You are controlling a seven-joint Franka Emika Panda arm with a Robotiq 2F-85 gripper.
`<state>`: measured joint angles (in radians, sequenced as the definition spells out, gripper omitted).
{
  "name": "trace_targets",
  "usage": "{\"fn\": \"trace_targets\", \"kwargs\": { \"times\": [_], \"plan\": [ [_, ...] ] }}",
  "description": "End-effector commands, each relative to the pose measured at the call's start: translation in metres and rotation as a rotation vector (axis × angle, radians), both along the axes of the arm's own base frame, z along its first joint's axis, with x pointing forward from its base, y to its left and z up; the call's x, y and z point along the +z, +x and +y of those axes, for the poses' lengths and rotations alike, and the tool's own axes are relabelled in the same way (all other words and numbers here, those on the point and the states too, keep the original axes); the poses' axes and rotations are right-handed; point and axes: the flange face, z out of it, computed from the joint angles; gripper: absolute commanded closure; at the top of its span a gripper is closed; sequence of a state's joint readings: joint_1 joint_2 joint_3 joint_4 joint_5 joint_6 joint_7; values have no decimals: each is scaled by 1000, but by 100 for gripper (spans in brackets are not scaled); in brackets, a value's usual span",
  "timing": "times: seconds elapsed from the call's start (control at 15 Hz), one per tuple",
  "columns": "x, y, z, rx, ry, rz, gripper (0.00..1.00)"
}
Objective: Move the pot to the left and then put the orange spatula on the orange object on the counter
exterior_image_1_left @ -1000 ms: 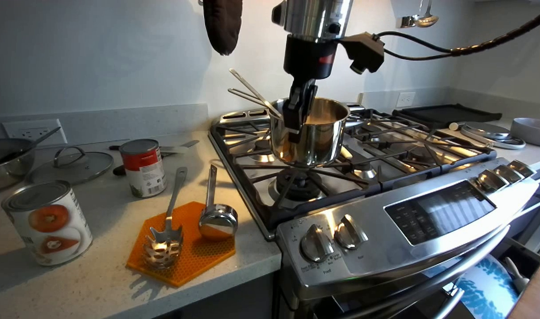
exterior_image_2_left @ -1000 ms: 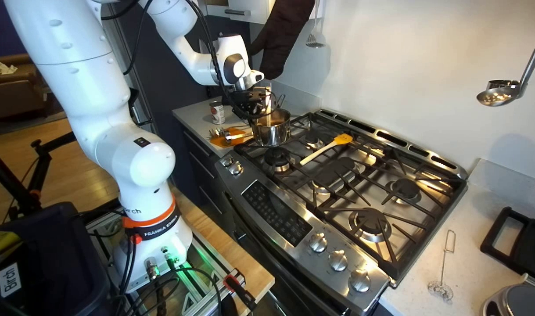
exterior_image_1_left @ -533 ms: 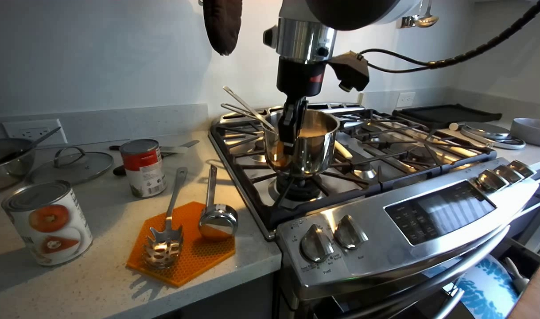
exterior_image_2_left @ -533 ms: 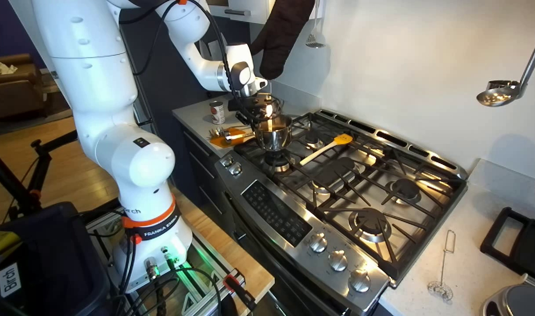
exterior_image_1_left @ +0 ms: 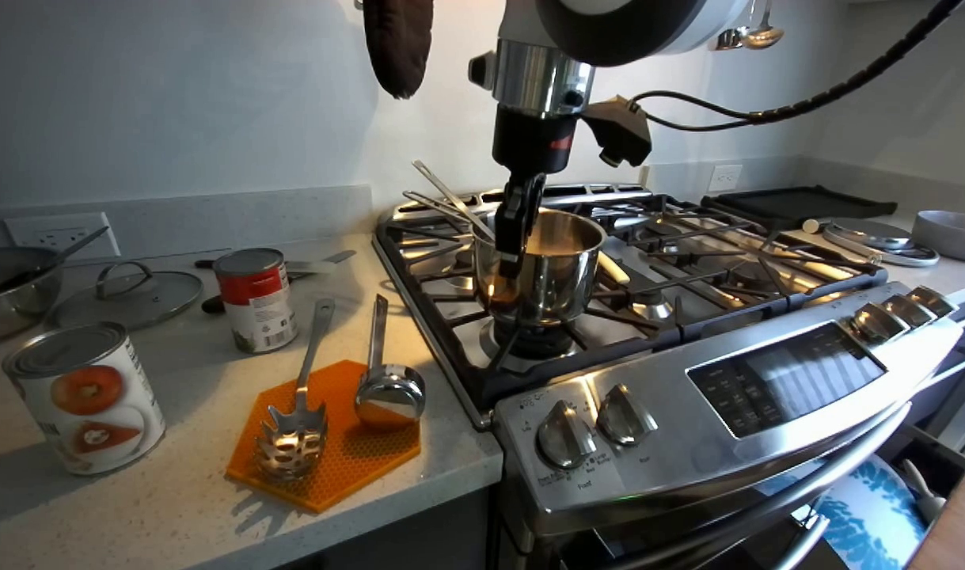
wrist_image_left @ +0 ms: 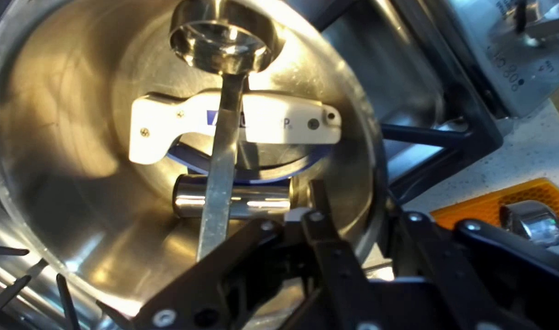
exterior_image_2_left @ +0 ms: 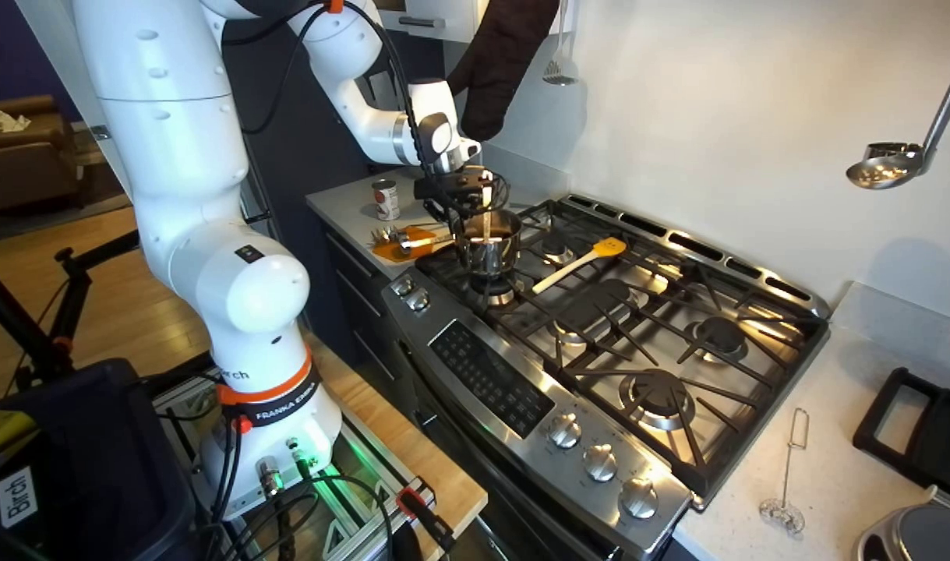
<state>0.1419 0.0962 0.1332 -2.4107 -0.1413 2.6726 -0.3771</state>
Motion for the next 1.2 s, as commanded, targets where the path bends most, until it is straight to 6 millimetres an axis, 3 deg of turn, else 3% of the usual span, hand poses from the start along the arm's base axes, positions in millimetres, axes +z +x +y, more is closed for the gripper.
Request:
{"fn": "trace_targets", "kwargs": {
  "times": [0.0, 0.33, 0.53, 0.8, 1.13],
  "plan": [
    [10, 3, -8, 6, 29, -43, 40],
    [27, -15, -36, -91, 135, -61, 2],
    [43, -22, -54, -218, 262, -74, 0],
    [67, -38, -98, -394, 409, -131, 0],
    [70, -56, -150, -618, 403, -127, 0]
  ]
}}
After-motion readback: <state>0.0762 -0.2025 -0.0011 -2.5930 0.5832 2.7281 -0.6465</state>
